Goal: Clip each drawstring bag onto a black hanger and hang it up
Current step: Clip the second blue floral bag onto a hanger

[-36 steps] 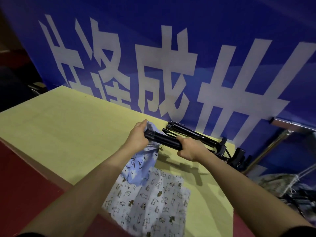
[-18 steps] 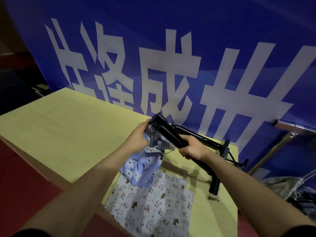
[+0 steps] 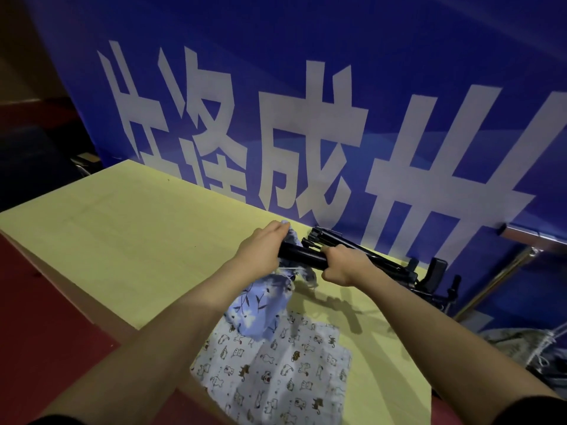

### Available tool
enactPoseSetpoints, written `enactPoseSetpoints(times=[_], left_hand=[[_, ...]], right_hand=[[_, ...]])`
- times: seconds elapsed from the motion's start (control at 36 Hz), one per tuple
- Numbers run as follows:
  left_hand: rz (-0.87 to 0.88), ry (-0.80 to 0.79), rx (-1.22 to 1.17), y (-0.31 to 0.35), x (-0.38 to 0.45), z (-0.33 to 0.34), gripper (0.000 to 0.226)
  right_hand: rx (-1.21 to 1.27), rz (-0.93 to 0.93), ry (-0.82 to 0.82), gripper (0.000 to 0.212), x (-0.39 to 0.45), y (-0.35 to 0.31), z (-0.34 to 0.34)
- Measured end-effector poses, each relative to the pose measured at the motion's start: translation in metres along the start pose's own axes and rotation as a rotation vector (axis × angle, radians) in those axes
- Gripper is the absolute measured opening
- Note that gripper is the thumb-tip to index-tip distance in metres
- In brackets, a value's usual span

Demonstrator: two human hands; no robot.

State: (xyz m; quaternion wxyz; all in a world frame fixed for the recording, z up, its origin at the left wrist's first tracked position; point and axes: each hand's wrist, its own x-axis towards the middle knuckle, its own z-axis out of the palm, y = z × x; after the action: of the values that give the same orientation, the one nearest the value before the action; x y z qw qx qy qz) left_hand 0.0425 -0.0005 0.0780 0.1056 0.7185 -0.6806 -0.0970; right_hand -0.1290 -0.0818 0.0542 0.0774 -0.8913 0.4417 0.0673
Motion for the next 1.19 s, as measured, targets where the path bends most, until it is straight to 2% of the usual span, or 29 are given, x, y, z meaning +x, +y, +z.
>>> enactPoseSetpoints(times=[0.06,0.14,0.25,0.44,0.53,0.58,0.67,0.75,0.81,0.86,0.97,1.03,1.06,1.11,1.19], left_hand=[[0.011,0.025,0.161,0.009,0.0,0.001,0.069],[0.029,0.036,0.27,0.02,0.001,0.003,0.065],[0.088,0.049,0.28,0.026,0.002,0.007,0.049],[0.113,0.093,0.353,0.026,0.013,0.018,0.05],[0.079,0.096,0.289,0.026,0.018,0.021,0.044],[0.027,0.119,0.205,0.024,0.019,0.023,0.041],[-0.038,0.199,0.055,0.017,0.02,0.025,0.036],[-0.089,0.266,-0.104,0.01,0.019,0.027,0.034],[-0.101,0.296,-0.194,0.006,0.016,0.027,0.035],[-0.102,0.311,-0.271,0.002,0.011,0.025,0.034],[-0.104,0.364,-0.395,-0.004,0.0,0.023,0.028],[-0.125,0.4,-0.447,-0.007,-0.004,0.023,0.026],[-0.136,0.415,-0.473,-0.011,-0.006,0.022,0.025],[-0.149,0.441,-0.501,-0.021,-0.009,0.02,0.023],[-0.143,0.469,-0.542,-0.031,-0.011,0.019,0.019]], right_hand=[[-0.098,-0.014,0.013,0.029,0.001,-0.003,-0.001],[-0.22,-0.044,0.052,0.031,0.003,-0.008,-0.004],[-0.313,-0.082,0.141,0.032,0.001,-0.009,-0.012],[-0.407,-0.226,0.306,0.027,-0.007,-0.011,-0.022],[-0.532,-0.281,0.464,0.029,-0.011,-0.011,-0.024],[-0.531,-0.297,0.631,0.035,-0.013,-0.009,-0.025],[-0.401,-0.264,0.853,0.046,-0.018,-0.001,-0.024],[-0.192,-0.182,0.947,0.042,-0.024,0.002,-0.014],[-0.087,-0.098,0.894,0.031,-0.027,0.0,-0.001],[0.049,0.002,0.704,0.03,-0.026,-0.005,0.011],[0.224,0.105,0.289,0.059,-0.012,-0.02,0.033],[0.257,0.092,0.138,0.063,-0.005,-0.03,0.04],[0.28,0.082,0.075,0.058,-0.001,-0.036,0.042],[0.288,0.072,0.016,0.034,0.006,-0.048,0.046],[0.364,0.118,0.048,0.02,0.009,-0.052,0.051]])
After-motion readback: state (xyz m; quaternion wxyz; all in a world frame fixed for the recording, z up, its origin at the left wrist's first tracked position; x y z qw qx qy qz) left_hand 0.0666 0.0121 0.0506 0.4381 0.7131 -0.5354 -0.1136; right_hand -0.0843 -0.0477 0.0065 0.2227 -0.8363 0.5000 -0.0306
